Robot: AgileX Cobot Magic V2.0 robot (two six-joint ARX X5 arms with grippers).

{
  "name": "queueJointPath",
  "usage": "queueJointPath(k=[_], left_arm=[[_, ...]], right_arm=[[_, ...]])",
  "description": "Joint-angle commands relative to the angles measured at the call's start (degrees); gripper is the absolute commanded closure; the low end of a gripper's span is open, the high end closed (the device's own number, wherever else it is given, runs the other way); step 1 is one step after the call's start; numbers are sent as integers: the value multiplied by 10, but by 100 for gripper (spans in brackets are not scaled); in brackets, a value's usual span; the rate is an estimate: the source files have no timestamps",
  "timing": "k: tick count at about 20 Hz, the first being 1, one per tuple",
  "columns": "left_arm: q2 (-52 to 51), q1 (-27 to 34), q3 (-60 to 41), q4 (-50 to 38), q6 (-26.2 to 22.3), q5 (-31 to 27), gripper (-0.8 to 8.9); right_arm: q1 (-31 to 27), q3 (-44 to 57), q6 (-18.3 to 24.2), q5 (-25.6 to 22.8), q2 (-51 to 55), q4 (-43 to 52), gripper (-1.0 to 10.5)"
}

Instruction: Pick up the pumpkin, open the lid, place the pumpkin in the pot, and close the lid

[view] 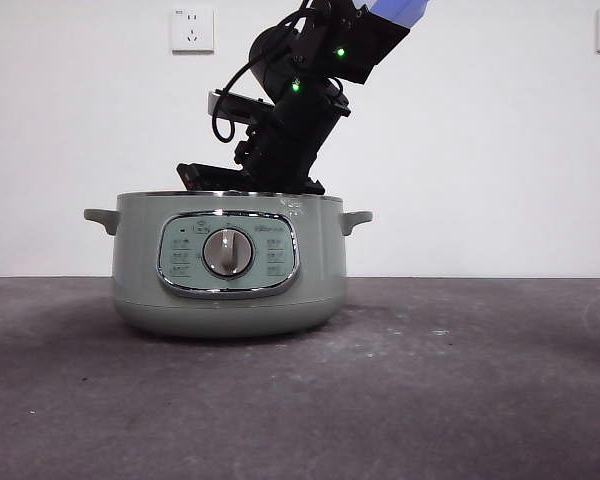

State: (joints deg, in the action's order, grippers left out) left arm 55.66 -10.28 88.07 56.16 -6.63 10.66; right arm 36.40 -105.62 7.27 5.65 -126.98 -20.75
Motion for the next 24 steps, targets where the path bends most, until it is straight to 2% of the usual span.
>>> queueJointPath(k=[1,2,5,7,10,15,19,24], left_arm=[[-5,2,3,-33,-6,3,822],[-5,2,3,-39,-6,3,822],[10,1,3,-43,-6,5,822],[35,1,3,-61,-6,31,822],[87,-8,3,-106,-6,35,822],[183,-33,3,-196,-7,49,822],[236,-55,3,-240,-10,46,822],[299,-73,3,-288,-12,44,822]], right_arm=[[-1,1,-4,-3,22,-7,252],[-1,1,-4,-3,39,-13,253],[-7,1,-5,-48,116,-45,254],[-18,1,-15,-78,187,-94,254],[-40,1,-47,-73,301,-173,256],[-48,1,-54,-71,438,-240,256],[-48,1,-63,-61,489,-272,256],[-47,1,-79,-6,529,-307,258]])
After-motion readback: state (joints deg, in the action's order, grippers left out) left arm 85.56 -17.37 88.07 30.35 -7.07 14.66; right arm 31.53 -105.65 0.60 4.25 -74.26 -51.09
